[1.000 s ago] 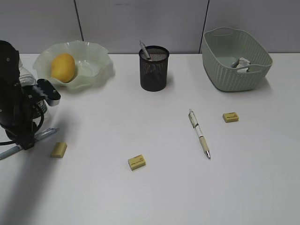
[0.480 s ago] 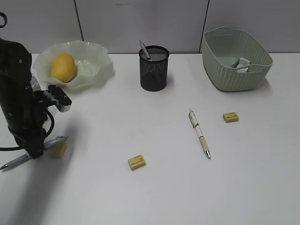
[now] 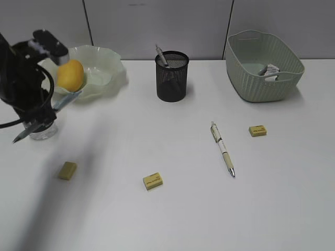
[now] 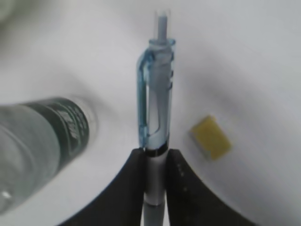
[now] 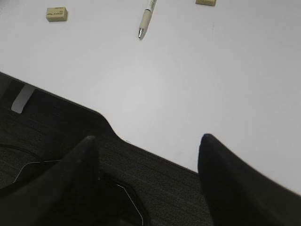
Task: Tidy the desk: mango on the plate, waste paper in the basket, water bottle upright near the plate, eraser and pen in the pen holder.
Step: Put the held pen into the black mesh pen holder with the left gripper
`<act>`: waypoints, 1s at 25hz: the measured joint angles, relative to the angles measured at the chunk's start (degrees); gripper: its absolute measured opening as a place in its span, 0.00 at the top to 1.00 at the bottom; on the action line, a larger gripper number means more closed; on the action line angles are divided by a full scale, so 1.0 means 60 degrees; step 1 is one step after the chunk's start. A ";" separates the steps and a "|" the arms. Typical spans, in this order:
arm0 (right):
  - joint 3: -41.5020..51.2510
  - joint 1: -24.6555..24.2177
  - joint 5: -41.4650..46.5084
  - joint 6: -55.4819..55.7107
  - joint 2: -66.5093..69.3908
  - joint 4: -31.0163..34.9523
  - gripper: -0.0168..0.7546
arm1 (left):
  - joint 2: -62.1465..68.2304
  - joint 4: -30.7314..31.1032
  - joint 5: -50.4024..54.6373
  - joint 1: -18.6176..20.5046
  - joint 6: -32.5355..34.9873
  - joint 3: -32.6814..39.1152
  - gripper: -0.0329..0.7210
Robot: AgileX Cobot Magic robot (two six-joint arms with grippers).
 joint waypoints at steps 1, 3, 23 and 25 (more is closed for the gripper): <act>0.0000 0.0000 0.0000 0.0000 0.0000 0.0000 0.30 | -0.0145 -0.0341 -0.0504 0.0000 0.0000 0.0000 0.82; 0.0000 0.0000 0.0000 0.0000 0.0000 0.0000 0.30 | -0.0373 -0.1182 -0.1599 0.0000 0.0000 0.0000 0.82; 0.0020 0.0000 -0.0009 0.0011 0.0000 0.0000 0.30 | 0.1010 -0.4821 -1.2211 -0.2427 -0.1901 -0.0646 0.82; 0.0029 0.0000 -0.0009 0.0011 0.0000 0.0000 0.30 | 0.1539 -0.4276 -1.2260 -0.2427 -0.2621 -0.1217 0.82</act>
